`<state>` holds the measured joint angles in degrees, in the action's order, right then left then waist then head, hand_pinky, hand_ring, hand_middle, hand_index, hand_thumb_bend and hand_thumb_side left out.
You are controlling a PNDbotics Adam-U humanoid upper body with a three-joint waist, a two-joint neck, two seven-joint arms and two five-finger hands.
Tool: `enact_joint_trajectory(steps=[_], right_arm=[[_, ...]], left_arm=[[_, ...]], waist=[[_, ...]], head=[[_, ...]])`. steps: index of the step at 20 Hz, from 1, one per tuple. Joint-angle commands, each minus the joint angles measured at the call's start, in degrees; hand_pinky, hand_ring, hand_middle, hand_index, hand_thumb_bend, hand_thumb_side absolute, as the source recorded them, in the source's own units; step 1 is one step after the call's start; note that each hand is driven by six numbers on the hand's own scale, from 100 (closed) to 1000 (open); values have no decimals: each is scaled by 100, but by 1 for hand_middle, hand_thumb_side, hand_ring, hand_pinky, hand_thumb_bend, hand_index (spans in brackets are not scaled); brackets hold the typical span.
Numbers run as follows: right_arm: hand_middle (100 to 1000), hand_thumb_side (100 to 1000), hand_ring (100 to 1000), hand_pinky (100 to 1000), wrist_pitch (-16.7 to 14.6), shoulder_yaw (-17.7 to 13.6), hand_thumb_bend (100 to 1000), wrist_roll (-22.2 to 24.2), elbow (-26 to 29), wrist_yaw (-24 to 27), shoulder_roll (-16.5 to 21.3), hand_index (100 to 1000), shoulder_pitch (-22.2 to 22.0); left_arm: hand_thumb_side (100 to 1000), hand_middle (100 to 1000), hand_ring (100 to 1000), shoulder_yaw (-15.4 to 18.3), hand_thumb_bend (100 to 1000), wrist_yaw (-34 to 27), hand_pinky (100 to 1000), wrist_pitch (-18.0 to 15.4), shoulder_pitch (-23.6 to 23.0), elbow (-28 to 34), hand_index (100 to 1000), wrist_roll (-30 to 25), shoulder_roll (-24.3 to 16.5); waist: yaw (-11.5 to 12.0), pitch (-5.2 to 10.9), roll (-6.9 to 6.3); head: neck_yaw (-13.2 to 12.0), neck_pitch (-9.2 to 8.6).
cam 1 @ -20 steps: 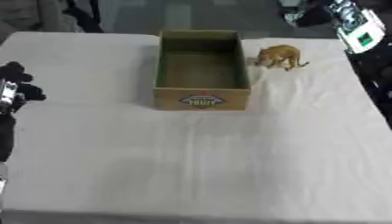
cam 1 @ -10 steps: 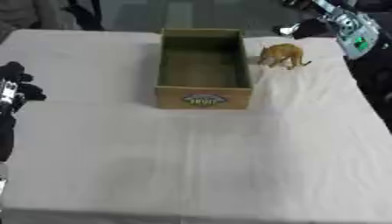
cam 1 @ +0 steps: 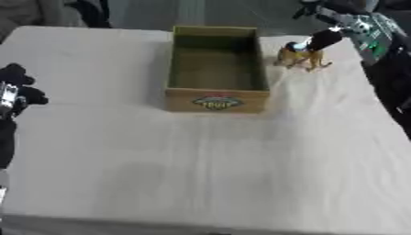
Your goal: Pick up objects on the table and place them in the box.
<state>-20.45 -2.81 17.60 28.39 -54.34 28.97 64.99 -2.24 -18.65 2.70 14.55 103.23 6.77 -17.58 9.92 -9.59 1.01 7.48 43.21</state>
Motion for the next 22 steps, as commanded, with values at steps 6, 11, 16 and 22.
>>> enact_joint_trajectory(steps=[6, 11, 16, 22], right_arm=[[927, 432, 972, 957, 69, -63, 444, 12, 9, -516, 210, 900, 74], [941, 460, 985, 977, 54, -70, 449, 133, -37, -754, 244, 917, 42], [951, 471, 996, 992, 91, -74, 450, 219, -89, -941, 272, 929, 11], [956, 447, 1000, 1000, 181, -92, 444, 99, -126, -1124, 313, 935, -61]], left_arm=[[419, 528, 508, 21, 398, -32, 552, -27, 80, 98, 639, -10, -27], [419, 528, 508, 24, 399, -29, 552, -29, 82, 99, 639, -10, -26], [419, 527, 508, 26, 400, -27, 552, -32, 86, 102, 639, -13, -23], [420, 527, 507, 27, 401, -29, 553, -34, 96, 109, 638, -18, -22]], waist=[[36, 39, -3], [39, 18, 0], [55, 3, 5], [103, -29, 3]], head=[[16, -64], [9, -69], [3, -91], [8, -118]])
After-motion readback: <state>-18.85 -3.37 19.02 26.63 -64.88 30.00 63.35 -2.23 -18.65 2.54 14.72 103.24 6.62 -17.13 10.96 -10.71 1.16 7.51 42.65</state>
